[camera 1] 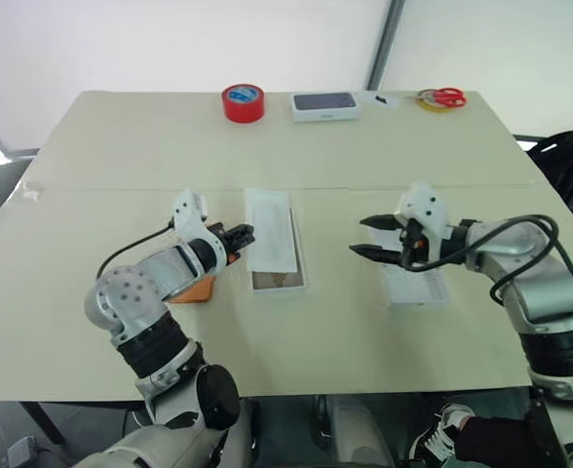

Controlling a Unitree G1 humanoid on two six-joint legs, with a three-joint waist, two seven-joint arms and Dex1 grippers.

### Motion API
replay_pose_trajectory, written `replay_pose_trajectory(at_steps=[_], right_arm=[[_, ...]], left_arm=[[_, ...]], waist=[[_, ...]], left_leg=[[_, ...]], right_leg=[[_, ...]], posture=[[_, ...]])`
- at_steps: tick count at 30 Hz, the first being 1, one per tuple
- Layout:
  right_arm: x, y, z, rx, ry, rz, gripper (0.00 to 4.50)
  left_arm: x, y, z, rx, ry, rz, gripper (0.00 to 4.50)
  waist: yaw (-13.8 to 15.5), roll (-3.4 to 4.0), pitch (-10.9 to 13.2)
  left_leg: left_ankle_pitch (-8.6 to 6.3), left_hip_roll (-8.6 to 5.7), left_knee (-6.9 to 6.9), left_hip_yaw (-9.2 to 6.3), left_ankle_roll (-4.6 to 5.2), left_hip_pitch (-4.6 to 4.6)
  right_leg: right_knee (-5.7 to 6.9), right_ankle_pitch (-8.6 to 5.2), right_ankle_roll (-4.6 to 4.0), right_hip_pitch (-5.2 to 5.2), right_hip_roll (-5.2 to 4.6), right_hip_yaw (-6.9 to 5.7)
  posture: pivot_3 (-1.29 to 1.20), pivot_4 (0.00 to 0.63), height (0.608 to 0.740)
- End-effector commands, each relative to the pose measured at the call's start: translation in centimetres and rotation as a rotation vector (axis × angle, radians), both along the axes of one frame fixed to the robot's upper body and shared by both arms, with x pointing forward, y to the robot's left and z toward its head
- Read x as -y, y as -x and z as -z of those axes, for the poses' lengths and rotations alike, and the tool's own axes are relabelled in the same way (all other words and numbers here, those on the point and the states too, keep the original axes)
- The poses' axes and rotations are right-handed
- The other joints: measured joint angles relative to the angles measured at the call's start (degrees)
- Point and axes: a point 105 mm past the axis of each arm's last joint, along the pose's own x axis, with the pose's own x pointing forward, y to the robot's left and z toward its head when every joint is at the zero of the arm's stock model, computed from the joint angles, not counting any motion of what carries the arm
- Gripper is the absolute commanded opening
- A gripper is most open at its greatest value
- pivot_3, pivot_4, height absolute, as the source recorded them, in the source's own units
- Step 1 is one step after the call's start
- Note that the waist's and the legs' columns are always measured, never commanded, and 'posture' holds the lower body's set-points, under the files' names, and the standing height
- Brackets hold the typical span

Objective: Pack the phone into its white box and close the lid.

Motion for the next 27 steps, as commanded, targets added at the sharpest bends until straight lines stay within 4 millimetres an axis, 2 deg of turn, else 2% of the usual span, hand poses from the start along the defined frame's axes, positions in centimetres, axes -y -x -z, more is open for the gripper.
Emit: replay_pose_trajectory(at_steps=[1, 10, 17, 20, 25, 27], right_arm=[[0.1, 0.0, -1.5, 0.062, -0.019, -0.005, 2.79], [-0.1, -0.4, -1.0, 0.066, -0.007, -0.003, 2.79], [-0.6, -0.6, -0.8, 0.072, -0.006, -0.014, 2.79], [-0.7, -0.5, -0.7, 0.072, -0.002, -0.017, 2.84], [-1.1, -0.4, -0.5, 0.077, 0.003, -0.03, 2.84], [-1.4, -0.6, -0.8, 0.081, -0.002, -0.028, 2.84]], left_arm=[[1.2, 0.5, -0.2, 0.015, 0.01, 0.033, 0.0], [1.7, 1.0, 0.3, 0.003, 0.01, 0.043, 0.0], [2.8, 1.4, 0.5, -0.001, 0.009, 0.086, 0.0], [2.8, 1.4, 0.5, 0.001, 0.011, 0.087, 0.93], [2.7, 1.5, 0.3, 0.013, 0.004, 0.099, 3.28], [2.6, 1.5, -0.2, 0.037, 0.006, 0.102, 4.38]], waist=[[0.07, 0.0, 0.0], [0.57, 0.0, 0.0], [0.53, 0.0, 0.0], [0.56, 0.0, 0.0], [0.53, 0.0, 0.0], [0.53, 0.0, 0.0]], left_leg=[[0.0, 0.0, 0.0, 0.0, 0.0, 0.0], [0.0, 0.0, 0.04, 0.0, 0.0, -0.03], [0.0, 0.0, 0.04, -0.01, 0.0, -0.03], [0.0, 0.01, 0.04, -0.01, 0.0, -0.03], [0.0, 0.02, 0.04, -0.01, 0.0, -0.02], [0.0, 0.02, 0.04, -0.01, 0.0, -0.01]], right_leg=[[0.0, 0.0, 0.0, 0.0, 0.0, 0.0], [-0.03, -0.01, -0.02, 0.02, -0.07, 0.03], [-0.03, -0.01, -0.02, 0.02, -0.07, 0.03], [-0.02, -0.01, -0.02, 0.01, -0.07, 0.03], [-0.02, -0.04, -0.08, 0.02, -0.07, 0.03], [-0.02, -0.05, -0.08, 0.02, -0.06, 0.03]], posture=[[0.0, 0.15, 0.732], [0.0, 0.15, 0.732], [0.0, 0.15, 0.732], [0.0, 0.15, 0.732], [0.0, 0.15, 0.732], [0.0, 0.15, 0.732]])
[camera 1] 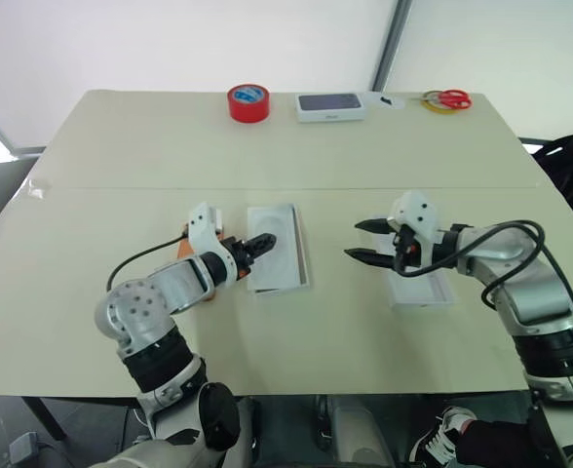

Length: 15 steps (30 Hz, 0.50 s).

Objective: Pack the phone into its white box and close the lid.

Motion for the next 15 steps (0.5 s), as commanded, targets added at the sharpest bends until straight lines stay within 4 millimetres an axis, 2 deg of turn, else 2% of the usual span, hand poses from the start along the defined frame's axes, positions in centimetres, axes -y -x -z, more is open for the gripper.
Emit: replay_pose_trajectory(at_steps=[1, 4, 5, 7, 8, 12, 15], right_arm=[[-1.0, -0.3, -1.5, 0.058, -0.009, -0.019, 2.84], [-1.7, -1.1, -1.8, 0.059, 0.004, 0.001, 1.95], [-1.9, -1.3, -1.8, 0.061, 0.01, 0.008, 1.53], [-2.4, -1.7, -2.0, 0.07, 0.019, 0.014, 0.41], [-2.7, -1.9, -2.1, 0.077, 0.021, 0.011, 0.04], [-4.2, -2.1, -2.7, 0.117, 0.023, -0.028, 0.04], [-6.4, -2.1, -3.1, 0.142, 0.025, -0.074, 0.04]], left_arm=[[0.9, 0.2, -1.5, 0.057, 0.028, 0.038, 4.45], [0.0, -0.1, -3.2, 0.132, 0.03, 0.035, 4.5], [-0.4, -0.2, -3.7, 0.151, 0.026, 0.034, 4.5], [-0.9, -0.4, -4.6, 0.185, 0.025, 0.031, 4.5], [-1.2, -0.4, -5.0, 0.199, 0.027, 0.031, 4.5], [-2.1, -0.6, -6.4, 0.254, 0.019, 0.027, 4.5], [-3.6, -0.2, -7.1, 0.314, -0.069, 0.015, 4.5]], waist=[[0.0, 0.0, 0.0], [-0.02, 0.0, 0.0], [-0.02, 0.0, 0.0], [-0.03, 0.0, 0.0], [-0.04, 0.0, 0.0], [-0.05, 0.0, 0.0], [-0.33, 0.0, 0.0]], left_leg=[[0.0, 0.0, 0.0, 0.0, 0.0, 0.0], [0.0, -0.01, 0.0, 0.0, 0.0, 0.0], [0.0, 0.0, 0.0, -0.01, 0.0, -0.01], [0.0, -0.01, 0.0, -0.01, -0.01, -0.01], [0.0, -0.01, 0.0, -0.01, -0.01, -0.01], [0.01, -0.02, -0.01, -0.01, -0.02, -0.02], [0.02, -0.01, 0.0, -0.01, -0.03, -0.01]], right_leg=[[0.0, 0.0, 0.0, 0.0, 0.0, 0.0], [0.0, 0.0, -0.01, 0.0, 0.0, 0.0], [0.0, -0.01, -0.01, -0.01, 0.01, -0.01], [0.0, -0.01, -0.01, -0.01, 0.02, -0.01], [0.0, -0.01, -0.01, -0.01, 0.02, -0.01], [0.0, 0.04, 0.06, -0.01, 0.01, -0.01], [0.01, 0.04, 0.07, -0.02, 0.01, 0.0]], posture=[[0.0, 0.15, 0.732], [0.0, 0.15, 0.732], [0.0, 0.15, 0.732], [0.0, 0.15, 0.732], [0.0, 0.15, 0.732], [0.0, 0.15, 0.732], [0.0, 0.15, 0.732]])
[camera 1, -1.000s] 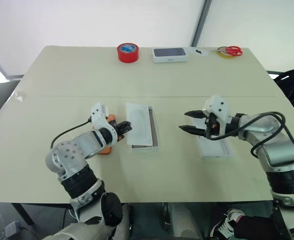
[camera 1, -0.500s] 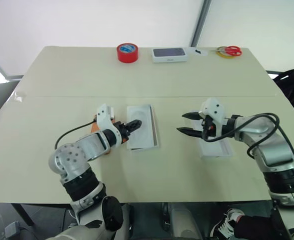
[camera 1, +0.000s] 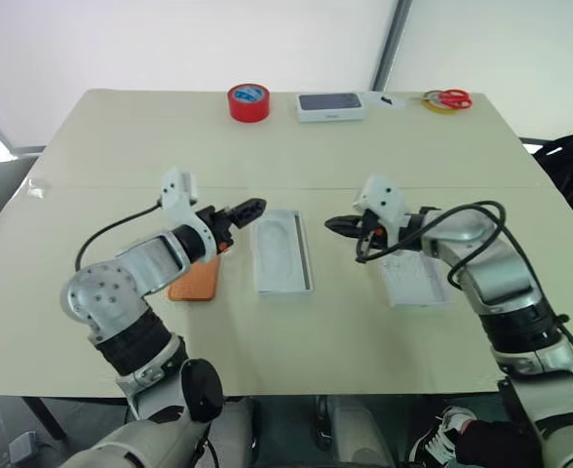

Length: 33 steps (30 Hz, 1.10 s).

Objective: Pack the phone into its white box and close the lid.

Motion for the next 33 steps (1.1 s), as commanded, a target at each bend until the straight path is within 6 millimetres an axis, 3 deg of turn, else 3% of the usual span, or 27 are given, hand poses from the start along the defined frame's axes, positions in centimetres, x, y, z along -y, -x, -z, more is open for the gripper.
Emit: replay_pose_trajectory(at_steps=[1, 7, 12, 20, 33], right_arm=[[-2.9, -0.3, -1.7, 0.082, 0.001, -0.054, 0.04], [-7.5, -2.0, -0.5, 0.064, 0.052, -0.042, 0.04], [-9.4, -3.7, 1.5, 0.07, 0.149, -0.003, 0.04], [-10.9, -5.4, 2.6, 0.091, 0.195, 0.044, 0.04], [-8.9, -5.9, 3.8, 0.151, 0.35, 0.049, 0.04]], left_arm=[[-1.7, 0.8, -1.9, 0.135, -0.135, -0.004, 4.5], [-7.2, 2.6, 1.0, 0.198, -0.534, -0.016, 4.5], [-9.1, 4.9, 2.6, 0.287, -0.714, 0.055, 4.5], [-8.9, 7.6, 4.5, 0.306, -0.762, 0.163, 4.5], [-8.8, 7.5, 5.0, 0.308, -0.74, 0.143, 4.5]], waist=[[-0.49, 0.01, 0.0], [-1.55, 0.07, -0.03], [-1.15, 0.07, -0.03], [-1.71, 0.07, -0.03], [-1.63, 0.1, -0.02]], left_leg=[[0.01, -0.01, 0.0, 0.01, -0.01, 0.0], [0.14, 0.08, -0.25, 0.04, -0.24, 0.0], [0.12, 0.08, -0.23, 0.08, -0.22, -0.15], [0.06, 0.01, -0.26, 0.11, -0.15, -0.17], [0.06, 0.04, -0.25, 0.1, -0.12, -0.16]], right_leg=[[0.03, 0.0, 0.0, -0.04, 0.01, 0.0], [0.29, 0.01, -0.08, -0.36, 0.09, 0.09], [0.09, -0.01, -0.5, -0.42, -0.11, 0.07], [0.11, 0.01, -0.49, -0.47, -0.28, 0.03], [0.13, 0.03, -0.45, -0.45, -0.2, -0.02]], posture=[[0.0, 0.15, 0.732], [0.0, 0.15, 0.732], [0.0, 0.15, 0.732], [0.0, 0.15, 0.732], [0.0, 0.15, 0.732]])
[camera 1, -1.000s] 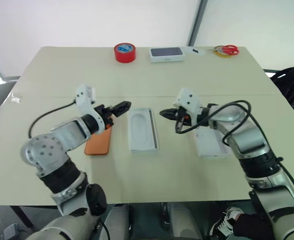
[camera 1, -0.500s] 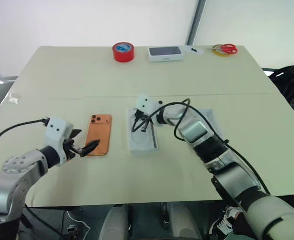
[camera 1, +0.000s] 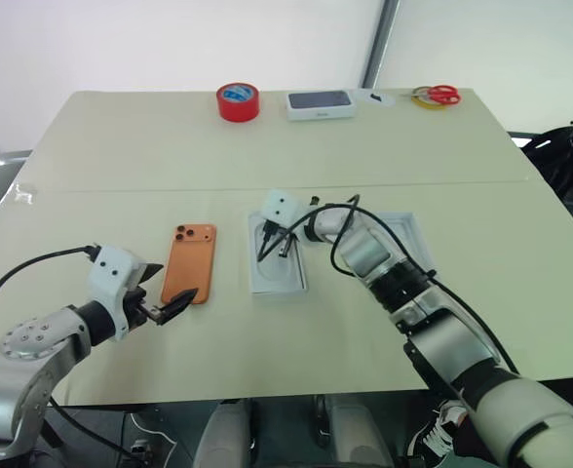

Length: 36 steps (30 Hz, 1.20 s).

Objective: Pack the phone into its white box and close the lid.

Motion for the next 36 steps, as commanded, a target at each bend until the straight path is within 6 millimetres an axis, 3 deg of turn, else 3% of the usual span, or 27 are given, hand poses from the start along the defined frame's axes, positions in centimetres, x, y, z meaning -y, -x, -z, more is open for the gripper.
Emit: replay_pose_trajectory(at_steps=[1, 10, 14, 17, 20, 25, 36], right_arm=[[0.2, 0.0, -1.2, 0.08, 0.054, -0.035, 0.04], [-1.3, 1.2, -3.0, 0.108, -0.042, -0.087, 0.04], [-2.9, 2.6, -4.6, 0.092, -0.163, -0.119, 0.04], [-5.1, 4.9, -5.1, 0.019, -0.253, -0.184, 0.04], [-6.7, 6.8, -4.3, -0.034, -0.231, -0.23, 0.04], [-8.2, 8.0, -2.1, -0.055, -0.129, -0.249, 0.04], [-9.5, 7.6, 0.6, -0.03, 0.034, -0.262, 0.04]], left_arm=[[0.5, -0.2, -1.0, 0.057, -0.007, 0.017, 4.5], [0.3, -0.5, -1.0, 0.053, 0.023, 0.001, 4.5], [-1.4, -1.1, -0.7, -0.022, 0.136, -0.127, 4.5], [-3.0, -2.0, -1.2, -0.028, 0.201, -0.242, 4.5], [-4.5, -3.2, -1.3, -0.075, 0.268, -0.371, 4.5], [-4.6, -4.2, -0.7, -0.196, 0.341, -0.429, 4.5], [-1.3, -4.1, 1.1, -0.427, 0.343, -0.323, 4.5]], waist=[[0.01, 0.01, 0.01], [-0.06, 0.01, 0.01], [-0.03, 0.01, 0.01], [-0.02, -0.01, 0.0], [0.23, -0.02, -0.01], [0.2, -0.05, -0.03], [0.02, -0.06, -0.04]], left_leg=[[0.0, 0.0, 0.0, 0.0, 0.0, 0.0], [0.0, 0.03, 0.0, 0.0, 0.0, 0.0], [0.0, 0.06, 0.0, -0.02, 0.0, 0.0], [0.0, 0.1, 0.0, -0.08, 0.0, 0.01], [0.0, 0.1, 0.01, -0.13, 0.0, 0.02], [0.01, 0.07, 0.04, -0.15, 0.0, 0.03], [0.05, 0.05, 0.02, -0.16, -0.08, 0.06]], right_leg=[[0.0, 0.0, 0.0, 0.0, 0.0, 0.0], [0.0, 0.04, 0.08, 0.0, 0.06, 0.0], [0.01, 0.1, 0.19, 0.0, 0.09, -0.01], [0.04, 0.11, 0.21, 0.0, 0.17, -0.01], [0.07, 0.12, 0.21, 0.01, 0.19, -0.04], [0.09, 0.11, 0.21, 0.05, 0.2, -0.05], [0.1, 0.12, 0.21, 0.05, 0.21, -0.04]], posture=[[0.0, 0.15, 0.732], [0.0, 0.15, 0.732], [0.0, 0.15, 0.732], [0.0, 0.15, 0.732], [0.0, 0.15, 0.732], [0.0, 0.15, 0.732], [0.0, 0.15, 0.732]])
